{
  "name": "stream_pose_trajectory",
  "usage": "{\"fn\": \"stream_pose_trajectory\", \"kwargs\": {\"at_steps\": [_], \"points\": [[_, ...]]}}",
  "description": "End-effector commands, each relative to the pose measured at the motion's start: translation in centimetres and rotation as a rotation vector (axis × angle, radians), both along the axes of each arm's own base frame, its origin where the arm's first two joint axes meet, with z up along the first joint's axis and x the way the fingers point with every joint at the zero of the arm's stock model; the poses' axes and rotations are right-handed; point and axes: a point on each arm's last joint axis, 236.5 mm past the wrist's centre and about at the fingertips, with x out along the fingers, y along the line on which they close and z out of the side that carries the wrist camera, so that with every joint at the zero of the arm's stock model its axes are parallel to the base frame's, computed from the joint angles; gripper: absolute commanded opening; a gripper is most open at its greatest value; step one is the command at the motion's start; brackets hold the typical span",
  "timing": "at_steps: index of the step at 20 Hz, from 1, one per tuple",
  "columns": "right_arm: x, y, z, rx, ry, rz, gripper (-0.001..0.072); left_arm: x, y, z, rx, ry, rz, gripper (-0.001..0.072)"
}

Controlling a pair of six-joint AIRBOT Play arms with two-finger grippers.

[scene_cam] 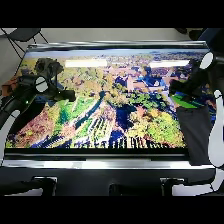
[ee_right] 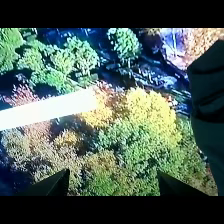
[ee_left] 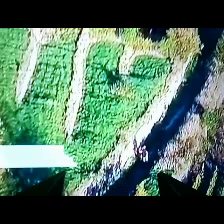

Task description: Fold the shirts.

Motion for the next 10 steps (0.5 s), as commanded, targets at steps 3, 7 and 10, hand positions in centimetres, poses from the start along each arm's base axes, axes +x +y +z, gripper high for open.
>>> {"fn": "stream_pose_trajectory", "kwargs": {"at_steps": [3,7,10], "points": [[3.2,-0.4,0.9,-0.014,-0.142,-0.012,0.0647,5.8,-1.9,4.3,-0.097,-0.302,0.002,0.072],[4.9,-0.8,1.5,-0.04,-0.216,0.007,0.0685,6.6,-1.5,6.1,-0.093,-0.348,-0.009,0.072],[4.7,-0.8,1.3,-0.039,-0.207,0.008,0.0682,7.7,9.5,9.9,0.136,-0.352,0.125,0.072]]}}
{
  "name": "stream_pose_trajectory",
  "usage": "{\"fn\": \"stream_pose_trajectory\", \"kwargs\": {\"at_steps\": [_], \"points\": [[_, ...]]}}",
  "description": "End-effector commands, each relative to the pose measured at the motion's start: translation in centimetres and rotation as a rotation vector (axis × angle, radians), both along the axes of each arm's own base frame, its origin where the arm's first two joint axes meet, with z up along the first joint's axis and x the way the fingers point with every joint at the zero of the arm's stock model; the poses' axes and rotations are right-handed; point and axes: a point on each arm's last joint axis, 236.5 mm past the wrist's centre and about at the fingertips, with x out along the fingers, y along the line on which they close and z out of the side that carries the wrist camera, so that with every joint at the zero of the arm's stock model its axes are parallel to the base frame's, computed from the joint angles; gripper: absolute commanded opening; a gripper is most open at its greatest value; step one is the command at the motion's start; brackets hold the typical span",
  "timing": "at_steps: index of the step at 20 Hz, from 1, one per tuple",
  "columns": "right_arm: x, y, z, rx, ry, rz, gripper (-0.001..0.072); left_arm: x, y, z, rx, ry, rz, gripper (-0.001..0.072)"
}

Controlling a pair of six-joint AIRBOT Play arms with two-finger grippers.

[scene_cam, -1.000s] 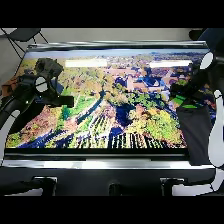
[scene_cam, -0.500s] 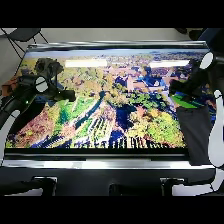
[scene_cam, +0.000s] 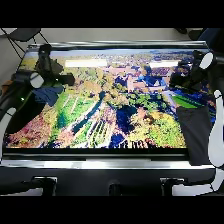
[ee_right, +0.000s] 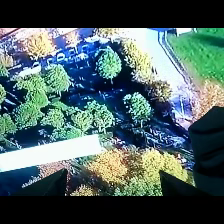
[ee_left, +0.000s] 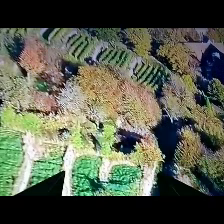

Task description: Fold the shirts.

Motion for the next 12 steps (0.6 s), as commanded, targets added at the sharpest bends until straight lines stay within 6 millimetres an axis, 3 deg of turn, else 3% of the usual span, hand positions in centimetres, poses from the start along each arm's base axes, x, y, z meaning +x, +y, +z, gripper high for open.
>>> {"fn": "stream_pose_trajectory", "kwargs": {"at_steps": [1,3,5,6,8,10,12], "points": [[0.5,-0.1,0.0,-0.008,-0.019,0.004,0.068,0.3,12.9,4.1,0.152,0.017,0.239,0.072],[0.5,0.0,-0.3,-0.003,-0.012,0.005,0.0664,-3.5,22.4,3.9,0.072,0.175,0.49,0.072],[0.5,0.3,-0.8,0.012,-0.003,0.008,0.0665,-9.2,28.4,0.6,-0.024,0.393,0.655,0.072],[0.6,0.4,-1.1,0.016,0.002,0.016,0.0665,-11.8,30.2,-1.4,-0.081,0.493,0.714,0.072],[0.5,0.6,-1.9,0.015,0.024,0.043,0.0665,-14.8,31.8,-4.5,-0.192,0.611,0.765,0.072],[0.0,0.7,-2.8,0.015,0.063,0.059,0.0665,-15.3,32.7,-6.9,-0.207,0.63,0.765,0.072],[-0.3,0.7,-3.5,0.019,0.09,0.063,0.0665,-14.2,33.2,-9.3,-0.186,0.597,0.743,0.072]]}}
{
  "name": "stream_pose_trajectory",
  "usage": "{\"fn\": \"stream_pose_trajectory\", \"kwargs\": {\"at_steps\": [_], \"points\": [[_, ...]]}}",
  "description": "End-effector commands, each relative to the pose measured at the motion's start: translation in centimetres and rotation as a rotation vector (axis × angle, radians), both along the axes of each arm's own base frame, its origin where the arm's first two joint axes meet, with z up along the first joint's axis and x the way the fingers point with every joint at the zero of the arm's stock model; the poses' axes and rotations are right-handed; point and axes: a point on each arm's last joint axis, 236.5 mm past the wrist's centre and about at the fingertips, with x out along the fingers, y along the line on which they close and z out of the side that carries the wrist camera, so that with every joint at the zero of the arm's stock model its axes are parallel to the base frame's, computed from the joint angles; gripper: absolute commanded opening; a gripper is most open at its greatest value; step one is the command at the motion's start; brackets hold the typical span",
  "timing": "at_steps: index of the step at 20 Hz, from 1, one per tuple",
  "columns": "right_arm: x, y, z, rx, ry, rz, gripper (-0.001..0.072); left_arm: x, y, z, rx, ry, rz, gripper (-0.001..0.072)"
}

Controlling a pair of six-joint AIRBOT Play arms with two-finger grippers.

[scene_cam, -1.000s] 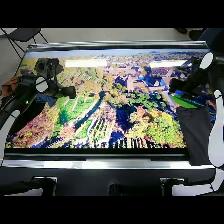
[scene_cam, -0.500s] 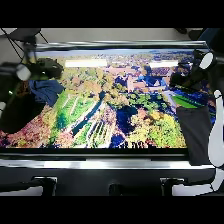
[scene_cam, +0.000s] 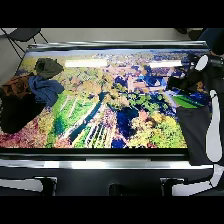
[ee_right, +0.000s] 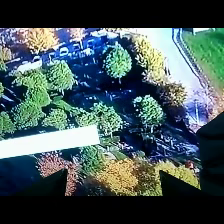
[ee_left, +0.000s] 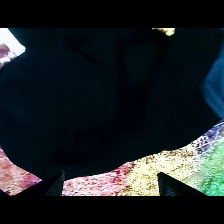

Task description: Fold the shirts.

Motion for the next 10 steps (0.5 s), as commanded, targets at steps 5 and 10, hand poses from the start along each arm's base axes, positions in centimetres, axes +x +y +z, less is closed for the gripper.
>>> {"fn": "stream_pose_trajectory", "kwargs": {"at_steps": [5,10], "points": [[-0.7,1.8,-1.0,0.075,0.051,0.027,0.0663,1.2,0.9,-9.9,-0.034,0.028,-0.062,0.072],[-2.8,5.1,-0.7,0.221,0.141,0.033,0.0662,1.9,0.7,-14.9,-0.057,0.075,-0.112,0.072]]}}
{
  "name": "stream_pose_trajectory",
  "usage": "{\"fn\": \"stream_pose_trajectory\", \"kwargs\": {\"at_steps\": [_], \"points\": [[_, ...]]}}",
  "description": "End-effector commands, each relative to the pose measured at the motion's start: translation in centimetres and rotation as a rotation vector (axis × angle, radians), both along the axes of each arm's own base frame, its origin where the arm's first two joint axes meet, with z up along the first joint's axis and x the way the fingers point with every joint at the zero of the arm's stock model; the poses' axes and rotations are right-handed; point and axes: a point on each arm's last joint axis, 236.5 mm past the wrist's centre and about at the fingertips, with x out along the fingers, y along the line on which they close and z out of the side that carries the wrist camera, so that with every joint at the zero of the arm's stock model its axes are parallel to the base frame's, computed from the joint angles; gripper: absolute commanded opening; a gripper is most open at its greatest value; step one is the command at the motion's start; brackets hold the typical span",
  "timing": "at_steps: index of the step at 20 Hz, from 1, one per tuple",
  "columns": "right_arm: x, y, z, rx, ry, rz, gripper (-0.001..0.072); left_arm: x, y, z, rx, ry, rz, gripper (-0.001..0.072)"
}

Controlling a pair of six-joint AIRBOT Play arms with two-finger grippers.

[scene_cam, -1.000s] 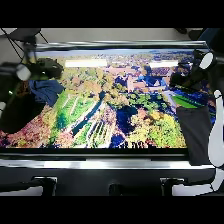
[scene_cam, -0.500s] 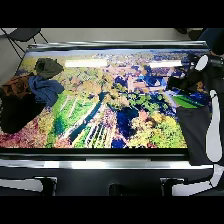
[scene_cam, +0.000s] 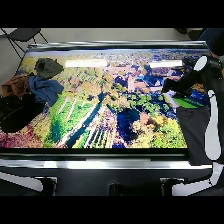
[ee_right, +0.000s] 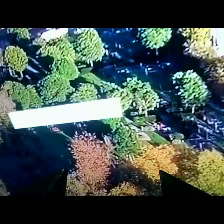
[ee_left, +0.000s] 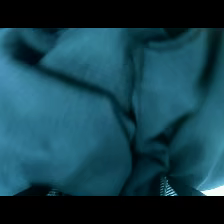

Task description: Fold the shirts.

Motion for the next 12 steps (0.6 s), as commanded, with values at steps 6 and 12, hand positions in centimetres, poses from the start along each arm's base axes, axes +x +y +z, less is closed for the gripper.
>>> {"fn": "stream_pose_trajectory", "kwargs": {"at_steps": [6,12], "points": [[-4.9,3.8,0.4,0.165,0.211,0.022,0.0662,-0.8,-1.6,-3.1,-0.067,0.073,-0.145,0.0034],[-6.1,3.8,0.4,0.167,0.26,0.037,0.0662,2.3,-0.5,14.0,0.158,-0.323,-0.018,0.0033]]}}
